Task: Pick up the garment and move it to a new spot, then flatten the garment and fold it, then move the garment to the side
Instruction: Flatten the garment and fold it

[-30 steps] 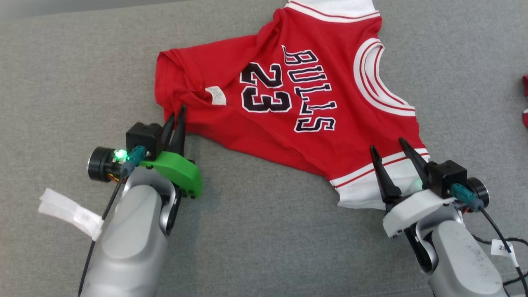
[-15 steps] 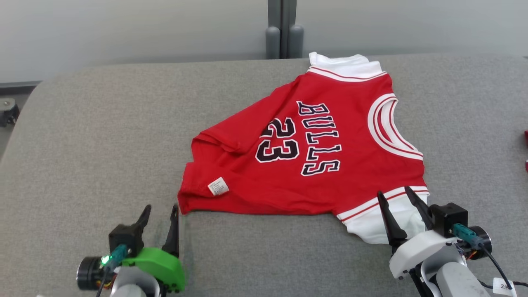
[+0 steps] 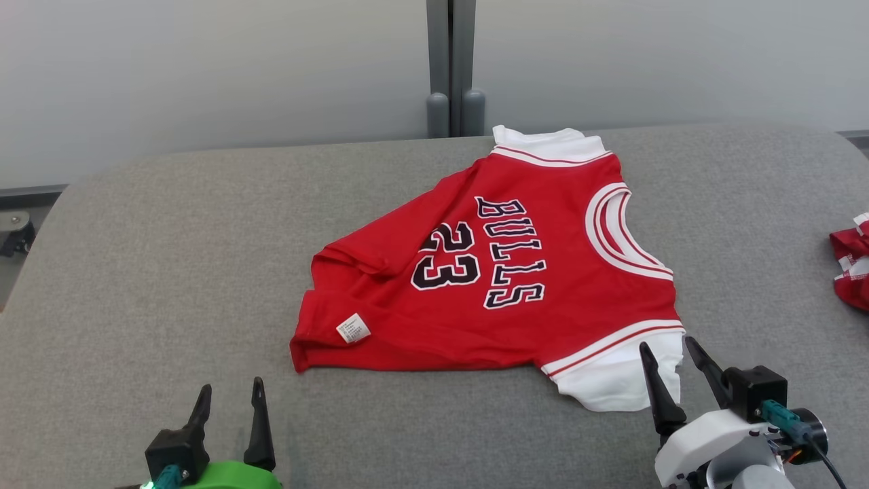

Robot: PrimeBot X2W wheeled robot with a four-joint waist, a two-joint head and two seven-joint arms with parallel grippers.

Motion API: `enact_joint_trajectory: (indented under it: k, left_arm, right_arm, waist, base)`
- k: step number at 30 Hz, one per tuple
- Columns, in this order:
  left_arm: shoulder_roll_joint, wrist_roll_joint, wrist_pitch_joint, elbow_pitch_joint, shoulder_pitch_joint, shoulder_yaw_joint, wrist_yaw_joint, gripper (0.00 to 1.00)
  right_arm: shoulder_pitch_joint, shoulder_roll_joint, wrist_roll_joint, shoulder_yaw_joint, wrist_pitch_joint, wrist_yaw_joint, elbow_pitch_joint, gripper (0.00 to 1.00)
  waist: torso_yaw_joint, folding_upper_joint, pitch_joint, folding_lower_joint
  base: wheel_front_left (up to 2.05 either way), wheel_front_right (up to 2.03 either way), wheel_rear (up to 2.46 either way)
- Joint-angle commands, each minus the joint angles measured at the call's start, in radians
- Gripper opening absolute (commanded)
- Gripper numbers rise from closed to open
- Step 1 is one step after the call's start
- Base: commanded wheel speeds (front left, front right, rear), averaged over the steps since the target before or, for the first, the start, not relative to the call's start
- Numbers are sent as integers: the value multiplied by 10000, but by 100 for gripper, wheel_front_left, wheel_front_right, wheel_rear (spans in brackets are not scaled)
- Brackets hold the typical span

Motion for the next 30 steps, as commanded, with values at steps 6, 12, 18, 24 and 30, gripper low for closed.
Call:
enact_joint_trajectory:
  k: [6,12,18,24,30]
  left_arm:
    - [13,-388,-1,-114,149,-357,62,100]
    - [12,-480,-1,7,-468,-663,-104,100]
    - [11,-546,-1,96,-1050,-851,-138,100]
    - [9,-662,-1,-25,-1343,-1034,-172,100]
    - [10,-727,-1,-93,-1528,-1100,-219,100]
  right_arm:
    - [255,5,194,-46,6,-16,18,100]
    - [170,0,-94,-287,6,-16,584,100]
    - [-134,-2,-188,-350,4,-16,1270,100]
    - [-630,0,-49,-252,6,-16,1642,100]
    - [-879,-4,143,-110,4,-16,1920,0]
  waist:
    - [-133,0,16,1]
    - [-150,0,316,1]
    - [-186,0,741,1]
    - [-165,0,1198,1]
    - [-87,0,1476,1]
  base:
    - [0,0,0]
    - [0,0,0]
    - [0,0,0]
    - [0,0,0]
    - [0,0,0]
